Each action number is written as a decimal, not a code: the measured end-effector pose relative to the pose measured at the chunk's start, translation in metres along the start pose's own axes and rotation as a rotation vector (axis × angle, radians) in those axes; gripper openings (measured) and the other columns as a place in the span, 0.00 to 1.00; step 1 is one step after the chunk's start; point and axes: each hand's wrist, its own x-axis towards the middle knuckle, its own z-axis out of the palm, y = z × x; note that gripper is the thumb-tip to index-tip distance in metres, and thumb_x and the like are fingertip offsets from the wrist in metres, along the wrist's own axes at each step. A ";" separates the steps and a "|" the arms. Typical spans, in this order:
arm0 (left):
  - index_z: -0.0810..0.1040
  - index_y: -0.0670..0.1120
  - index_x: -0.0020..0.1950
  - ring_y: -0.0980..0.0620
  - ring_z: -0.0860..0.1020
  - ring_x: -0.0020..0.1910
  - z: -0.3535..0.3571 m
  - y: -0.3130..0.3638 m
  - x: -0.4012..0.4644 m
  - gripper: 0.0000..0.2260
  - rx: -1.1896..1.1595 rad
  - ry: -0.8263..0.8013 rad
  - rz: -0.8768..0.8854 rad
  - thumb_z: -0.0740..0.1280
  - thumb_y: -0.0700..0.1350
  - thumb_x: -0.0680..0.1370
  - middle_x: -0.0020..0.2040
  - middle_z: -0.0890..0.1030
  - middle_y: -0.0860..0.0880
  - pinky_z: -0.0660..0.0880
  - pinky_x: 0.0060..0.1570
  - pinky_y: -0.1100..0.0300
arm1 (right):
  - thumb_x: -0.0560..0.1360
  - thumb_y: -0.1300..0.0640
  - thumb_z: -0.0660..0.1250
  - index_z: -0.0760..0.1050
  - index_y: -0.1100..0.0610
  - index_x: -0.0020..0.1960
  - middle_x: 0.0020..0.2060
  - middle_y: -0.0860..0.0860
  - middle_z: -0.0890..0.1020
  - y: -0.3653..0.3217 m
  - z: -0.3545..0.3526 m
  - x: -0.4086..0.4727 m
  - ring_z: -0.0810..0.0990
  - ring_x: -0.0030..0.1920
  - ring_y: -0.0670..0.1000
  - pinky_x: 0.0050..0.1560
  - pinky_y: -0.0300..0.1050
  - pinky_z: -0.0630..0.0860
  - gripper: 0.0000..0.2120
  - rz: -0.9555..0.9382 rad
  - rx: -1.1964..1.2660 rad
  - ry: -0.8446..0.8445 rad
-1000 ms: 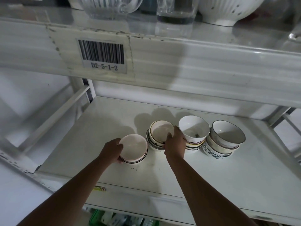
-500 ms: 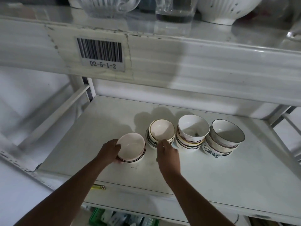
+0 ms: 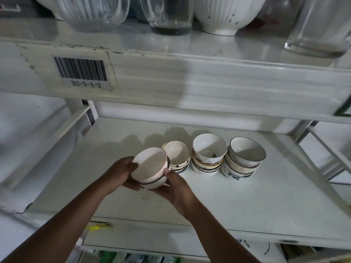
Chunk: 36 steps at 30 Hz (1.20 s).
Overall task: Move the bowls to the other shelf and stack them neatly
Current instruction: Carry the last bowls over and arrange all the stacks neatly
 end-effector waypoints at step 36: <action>0.76 0.37 0.31 0.39 0.83 0.35 0.156 0.102 0.084 0.12 0.335 0.314 0.189 0.59 0.45 0.61 0.30 0.81 0.37 0.81 0.40 0.48 | 0.75 0.64 0.59 0.75 0.65 0.45 0.39 0.58 0.77 -0.219 -0.202 -0.053 0.83 0.30 0.61 0.43 0.56 0.85 0.07 -0.108 -0.497 0.825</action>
